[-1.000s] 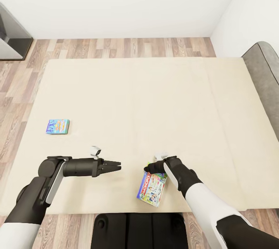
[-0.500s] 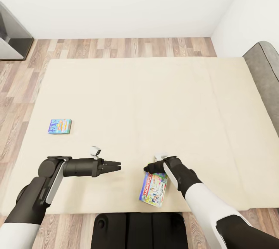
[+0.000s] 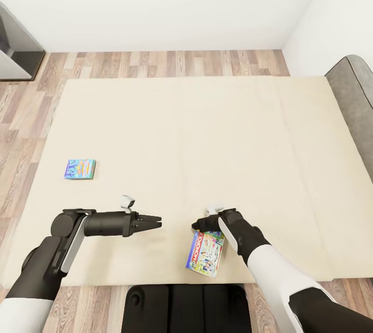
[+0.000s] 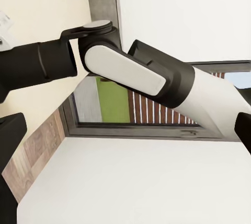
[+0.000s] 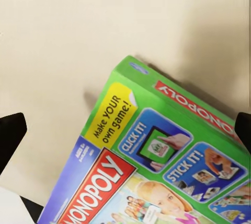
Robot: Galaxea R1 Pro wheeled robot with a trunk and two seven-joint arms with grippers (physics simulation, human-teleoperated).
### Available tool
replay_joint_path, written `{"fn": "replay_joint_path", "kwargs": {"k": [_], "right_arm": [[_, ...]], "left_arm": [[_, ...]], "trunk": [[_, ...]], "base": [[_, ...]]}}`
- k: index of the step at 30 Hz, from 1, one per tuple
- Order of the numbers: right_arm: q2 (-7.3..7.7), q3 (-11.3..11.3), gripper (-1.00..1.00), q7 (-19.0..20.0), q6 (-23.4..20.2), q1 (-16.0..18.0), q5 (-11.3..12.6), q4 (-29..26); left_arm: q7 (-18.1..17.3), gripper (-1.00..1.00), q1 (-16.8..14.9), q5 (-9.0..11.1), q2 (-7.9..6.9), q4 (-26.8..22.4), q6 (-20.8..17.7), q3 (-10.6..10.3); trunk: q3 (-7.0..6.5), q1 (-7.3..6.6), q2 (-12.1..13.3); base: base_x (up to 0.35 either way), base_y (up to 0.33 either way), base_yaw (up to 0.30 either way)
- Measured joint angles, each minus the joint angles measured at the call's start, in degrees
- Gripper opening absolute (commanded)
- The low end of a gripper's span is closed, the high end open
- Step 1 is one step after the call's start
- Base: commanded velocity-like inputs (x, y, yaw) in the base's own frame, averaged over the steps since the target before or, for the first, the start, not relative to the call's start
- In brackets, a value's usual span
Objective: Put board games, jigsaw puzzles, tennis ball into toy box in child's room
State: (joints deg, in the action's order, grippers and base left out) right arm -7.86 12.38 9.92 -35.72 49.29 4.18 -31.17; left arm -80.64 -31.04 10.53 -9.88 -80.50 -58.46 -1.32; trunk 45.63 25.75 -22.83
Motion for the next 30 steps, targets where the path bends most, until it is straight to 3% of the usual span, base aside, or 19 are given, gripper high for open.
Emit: {"fn": "replay_joint_path", "kwargs": {"k": [15,20,26,30], "right_arm": [[0.22,-0.17,1.00,-0.10,-0.55,-0.03,0.19,-2.42],[0.57,-0.20,1.00,-0.08,-2.74,-2.16,0.36,-8.91],[0.86,-0.28,1.00,-0.07,-9.73,-7.77,0.20,-22.42],[0.94,-0.33,1.00,-0.06,-12.75,-9.70,0.07,-27.15]], "left_arm": [[-0.01,1.00,0.00,-0.01,0.00,0.00,0.00,0.60],[-0.01,1.00,-0.01,0.00,0.00,0.00,0.00,0.63],[-0.02,1.00,0.01,0.07,0.00,-0.01,0.00,0.62],[-0.10,1.00,-0.01,0.11,-0.02,0.00,-0.04,0.63]], "trunk": [[0.00,0.00,0.00],[0.00,0.00,0.00],[0.00,-0.01,0.00],[0.00,0.00,0.00]], "base": [[0.000,0.000,0.000],[0.000,0.000,0.000],[0.000,0.000,0.000],[0.000,0.000,0.000]]}}
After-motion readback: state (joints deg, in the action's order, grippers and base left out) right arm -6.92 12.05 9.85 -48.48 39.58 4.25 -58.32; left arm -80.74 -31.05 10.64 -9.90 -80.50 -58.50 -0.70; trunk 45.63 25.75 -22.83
